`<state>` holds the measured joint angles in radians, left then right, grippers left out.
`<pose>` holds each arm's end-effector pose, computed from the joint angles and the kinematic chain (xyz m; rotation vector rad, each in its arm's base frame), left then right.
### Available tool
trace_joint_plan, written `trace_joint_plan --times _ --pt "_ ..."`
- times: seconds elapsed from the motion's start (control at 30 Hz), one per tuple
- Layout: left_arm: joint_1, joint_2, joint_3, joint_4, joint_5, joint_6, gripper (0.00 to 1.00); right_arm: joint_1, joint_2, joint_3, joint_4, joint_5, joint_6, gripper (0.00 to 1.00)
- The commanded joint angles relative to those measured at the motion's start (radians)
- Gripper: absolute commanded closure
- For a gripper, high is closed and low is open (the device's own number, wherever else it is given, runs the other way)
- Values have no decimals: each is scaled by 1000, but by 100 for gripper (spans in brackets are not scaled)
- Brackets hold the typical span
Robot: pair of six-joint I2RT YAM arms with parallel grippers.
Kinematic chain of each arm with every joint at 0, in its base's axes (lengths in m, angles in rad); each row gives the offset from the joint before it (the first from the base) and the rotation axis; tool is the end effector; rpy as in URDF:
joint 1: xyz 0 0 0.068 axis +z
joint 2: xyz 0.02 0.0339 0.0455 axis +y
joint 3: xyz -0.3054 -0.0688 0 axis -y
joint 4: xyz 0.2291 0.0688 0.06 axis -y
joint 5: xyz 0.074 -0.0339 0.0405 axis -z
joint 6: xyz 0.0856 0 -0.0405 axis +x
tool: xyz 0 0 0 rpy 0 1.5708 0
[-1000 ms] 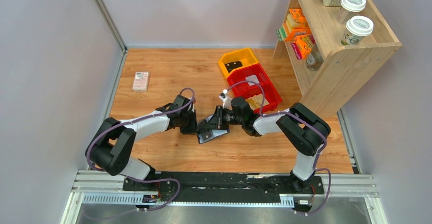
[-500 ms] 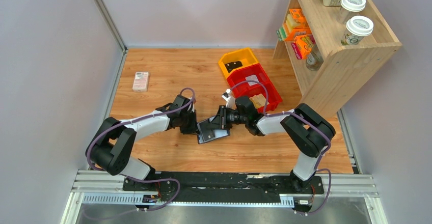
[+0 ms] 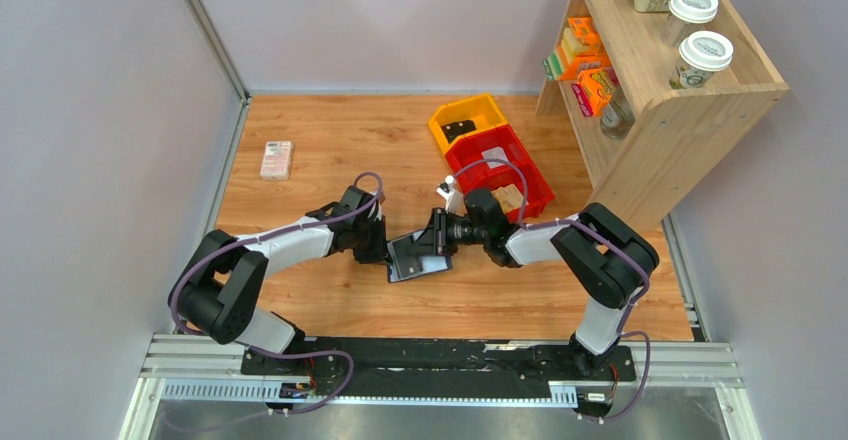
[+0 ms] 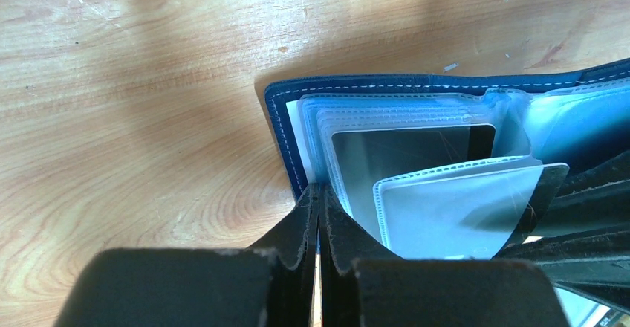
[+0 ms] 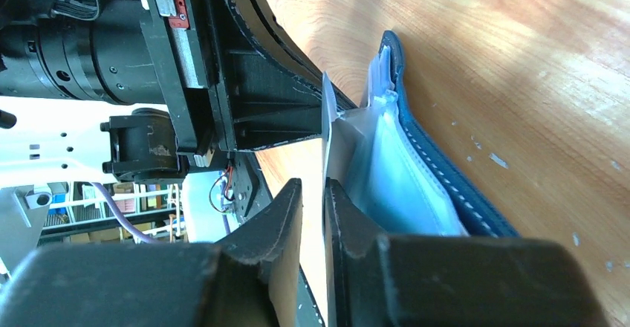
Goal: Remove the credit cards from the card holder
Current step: Remove the credit card from the card holder.
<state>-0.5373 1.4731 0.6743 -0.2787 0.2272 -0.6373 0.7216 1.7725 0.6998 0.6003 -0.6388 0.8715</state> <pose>0.2200 -0.1535 0.1565 -0.0592 2.7825 -0.6523 0.2444 0.2830 0.1752 -0.2945 2.3487 1.5516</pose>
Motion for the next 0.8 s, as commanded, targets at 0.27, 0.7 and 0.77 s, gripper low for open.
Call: trace_joint_plan --times 0.27,0.7,0.77 --pt "-4 69 -50 -51 -109 54 98 -20 -45 -29 85 -75 9 84" --pt "-6 -161 -38 -47 -94 25 86 -28 4 -51 33 27 26 99" --pt "-4 -190 -22 -37 -68 11 82 -25 15 -52 27 45 30 99"
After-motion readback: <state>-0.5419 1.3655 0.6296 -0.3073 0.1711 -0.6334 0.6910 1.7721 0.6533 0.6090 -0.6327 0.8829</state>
